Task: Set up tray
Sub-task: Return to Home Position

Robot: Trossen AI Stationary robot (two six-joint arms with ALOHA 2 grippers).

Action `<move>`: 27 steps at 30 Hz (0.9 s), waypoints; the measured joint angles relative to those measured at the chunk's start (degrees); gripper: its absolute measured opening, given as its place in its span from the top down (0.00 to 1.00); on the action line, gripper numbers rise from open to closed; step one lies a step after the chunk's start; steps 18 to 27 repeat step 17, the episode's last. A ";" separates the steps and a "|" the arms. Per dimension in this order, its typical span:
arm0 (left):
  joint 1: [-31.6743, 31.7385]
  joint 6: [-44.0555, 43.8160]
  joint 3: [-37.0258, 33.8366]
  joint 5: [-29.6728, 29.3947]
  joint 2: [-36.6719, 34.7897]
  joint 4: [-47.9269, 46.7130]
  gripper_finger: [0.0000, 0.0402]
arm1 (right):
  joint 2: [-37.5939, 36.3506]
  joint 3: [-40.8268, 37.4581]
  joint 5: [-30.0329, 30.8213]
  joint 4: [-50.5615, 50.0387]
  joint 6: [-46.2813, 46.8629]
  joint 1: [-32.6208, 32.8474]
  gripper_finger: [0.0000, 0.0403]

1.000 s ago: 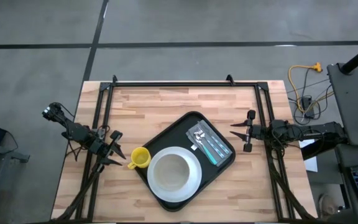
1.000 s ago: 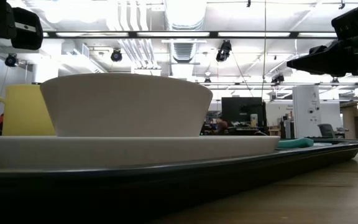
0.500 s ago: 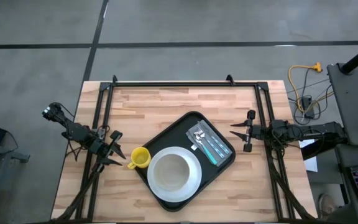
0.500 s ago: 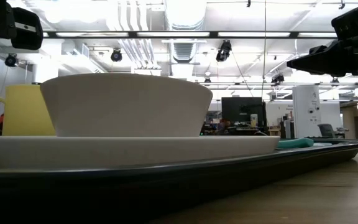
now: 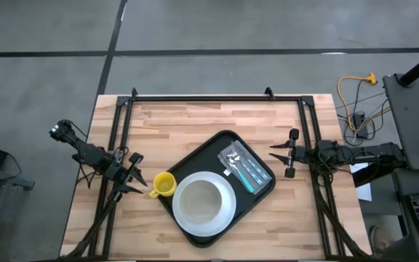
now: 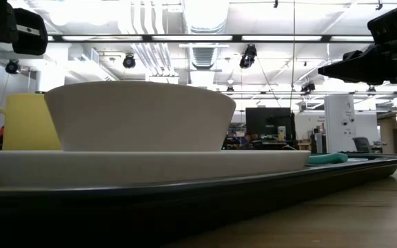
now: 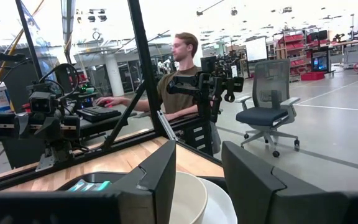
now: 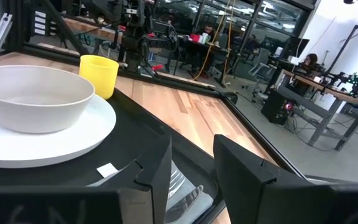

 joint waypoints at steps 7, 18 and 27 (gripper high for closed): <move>0.00 -0.01 0.02 0.01 0.00 0.00 0.71 | 0.00 -0.01 0.00 0.00 -0.04 0.01 0.72; -0.01 0.00 0.01 -0.01 0.00 0.00 0.71 | -0.01 -0.01 0.00 0.00 -0.24 0.02 0.74; -0.01 0.00 0.01 -0.01 0.00 0.00 0.71 | -0.01 -0.01 0.00 0.00 -0.24 0.02 0.74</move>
